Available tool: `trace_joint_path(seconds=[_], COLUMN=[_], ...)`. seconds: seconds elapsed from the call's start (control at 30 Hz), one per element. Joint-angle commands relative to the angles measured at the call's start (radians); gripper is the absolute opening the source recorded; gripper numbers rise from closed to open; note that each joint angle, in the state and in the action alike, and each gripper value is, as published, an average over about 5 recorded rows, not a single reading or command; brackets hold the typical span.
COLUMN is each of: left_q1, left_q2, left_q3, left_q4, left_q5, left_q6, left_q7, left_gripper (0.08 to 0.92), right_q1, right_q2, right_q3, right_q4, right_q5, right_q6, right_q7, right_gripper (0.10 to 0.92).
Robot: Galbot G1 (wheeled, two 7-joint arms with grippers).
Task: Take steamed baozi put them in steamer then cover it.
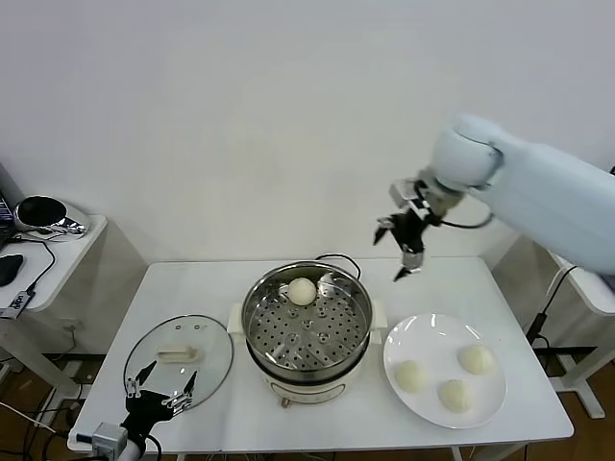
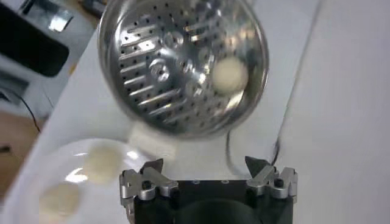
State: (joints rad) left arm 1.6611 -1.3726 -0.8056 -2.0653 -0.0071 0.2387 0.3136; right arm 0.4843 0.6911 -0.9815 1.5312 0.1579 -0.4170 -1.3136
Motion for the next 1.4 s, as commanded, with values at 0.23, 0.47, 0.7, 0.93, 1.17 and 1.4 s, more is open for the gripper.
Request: trace_joint_path(seconds=[0.23,0.47,0.7,0.93,1.17,1.4], left_q1=[0.030,0.042,0.057,0.061,0.062,0.055], left_q2=[-0.009,-0.011,-0.011,-0.007,-0.008,-0.003], left_q3=[0.004,0.005,0.004,0.003,0.002,-0.002], left_q4=[-0.019,-0.016,-0.013,-0.010,-0.003,0.007], left_q5=[0.030,0.041,0.044,0.050,0.054,0.054], left_q6=[0.013,0.012,0.008,0.008,0.008,0.008], left_q7=[0.007,0.006,0.005,0.005,0.005,0.005], left_gripper=[0.823,0.823,0.823,0.823,0.823,0.823], right_q1=[-0.470,-0.588,-0.674,-0.731,-0.753,-0.762], right_q2=[-0.172,-0.143,-0.104,-0.044,-0.020,0.008], right_q3=[0.240,0.299,0.345,0.363,0.361,0.363], right_q4=[0.121,0.113,0.104,0.044,0.027,-0.015], right_q5=[-0.190,-0.232,-0.284,-0.342,-0.344,-0.363], right_q6=[-0.146,-0.121,-0.092,-0.064,-0.057,-0.054], right_q7=[0.072,0.083,0.123,0.149,0.139,0.149], right_gripper=[0.823,0.823,0.823,0.823,0.823,0.823])
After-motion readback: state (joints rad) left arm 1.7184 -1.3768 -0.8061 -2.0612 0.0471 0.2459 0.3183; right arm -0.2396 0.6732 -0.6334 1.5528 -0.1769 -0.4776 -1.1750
